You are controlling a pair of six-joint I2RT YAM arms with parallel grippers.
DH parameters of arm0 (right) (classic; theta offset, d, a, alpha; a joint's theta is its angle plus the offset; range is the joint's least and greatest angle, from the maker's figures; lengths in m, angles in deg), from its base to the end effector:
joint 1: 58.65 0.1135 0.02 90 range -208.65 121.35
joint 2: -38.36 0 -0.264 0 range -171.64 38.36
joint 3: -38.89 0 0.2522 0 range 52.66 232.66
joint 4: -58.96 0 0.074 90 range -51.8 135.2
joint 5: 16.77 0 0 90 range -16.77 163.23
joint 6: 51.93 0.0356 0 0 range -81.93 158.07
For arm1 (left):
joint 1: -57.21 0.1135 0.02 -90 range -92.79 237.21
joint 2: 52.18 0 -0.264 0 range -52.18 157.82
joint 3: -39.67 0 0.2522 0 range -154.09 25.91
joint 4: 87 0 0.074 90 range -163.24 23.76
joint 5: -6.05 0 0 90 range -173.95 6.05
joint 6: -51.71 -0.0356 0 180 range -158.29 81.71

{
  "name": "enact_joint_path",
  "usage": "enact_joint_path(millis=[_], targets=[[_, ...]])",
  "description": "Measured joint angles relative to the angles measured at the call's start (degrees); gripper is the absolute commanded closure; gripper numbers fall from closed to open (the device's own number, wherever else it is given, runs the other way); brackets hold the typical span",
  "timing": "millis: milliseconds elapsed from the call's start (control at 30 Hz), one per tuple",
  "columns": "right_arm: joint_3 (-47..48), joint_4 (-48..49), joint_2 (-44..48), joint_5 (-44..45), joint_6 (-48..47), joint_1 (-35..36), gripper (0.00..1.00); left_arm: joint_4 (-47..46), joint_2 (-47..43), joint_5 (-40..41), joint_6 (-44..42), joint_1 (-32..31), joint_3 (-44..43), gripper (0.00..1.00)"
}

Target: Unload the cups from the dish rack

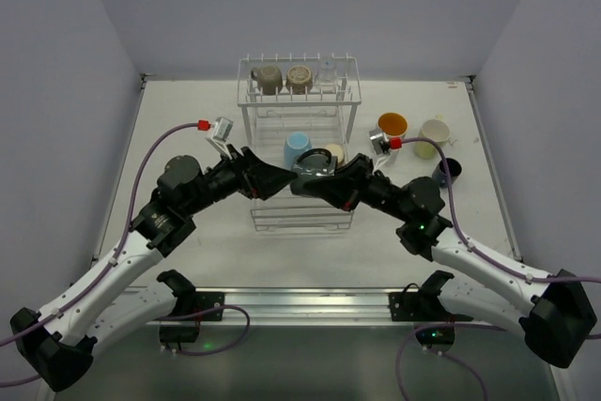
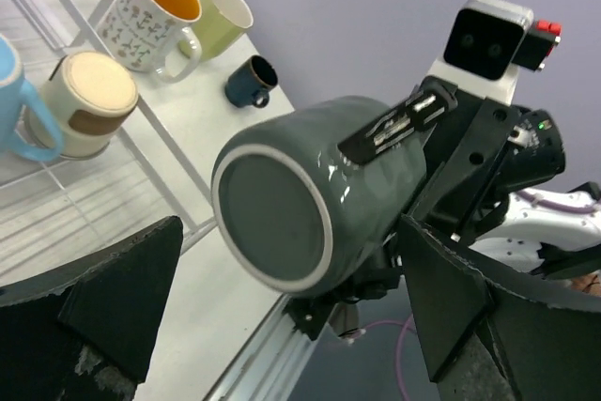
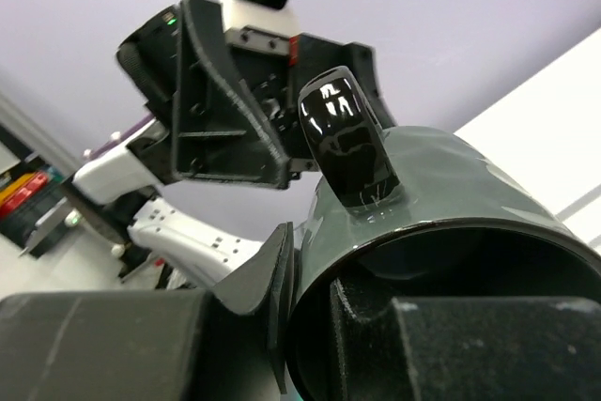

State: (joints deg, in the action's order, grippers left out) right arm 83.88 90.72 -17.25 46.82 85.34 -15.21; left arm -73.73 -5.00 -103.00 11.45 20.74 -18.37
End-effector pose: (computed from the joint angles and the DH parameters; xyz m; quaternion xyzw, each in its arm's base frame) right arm 0.1471 0.1611 0.3231 -0.1699 0.5564 0.6621 0.4724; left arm 0.1505 -0.1257 0.3501 0.0315 0.7203 -0.5536 0.4167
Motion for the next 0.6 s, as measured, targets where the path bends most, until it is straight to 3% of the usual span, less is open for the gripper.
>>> enact_joint_path(millis=[333,467,600], targets=[[0.04,-10.23,3.32,4.50,-2.93,-1.38,1.00,3.30,-0.63,0.28,-6.03,0.07,-0.35,0.00],[3.72,-28.20,7.89,9.97,-9.09,-3.58,1.00,8.87,-0.72,3.45,-10.80,0.07,-2.89,0.00],[10.49,-45.86,9.92,15.32,-15.52,-11.15,1.00,14.86,-1.51,8.70,-16.24,0.07,-5.09,0.00]])
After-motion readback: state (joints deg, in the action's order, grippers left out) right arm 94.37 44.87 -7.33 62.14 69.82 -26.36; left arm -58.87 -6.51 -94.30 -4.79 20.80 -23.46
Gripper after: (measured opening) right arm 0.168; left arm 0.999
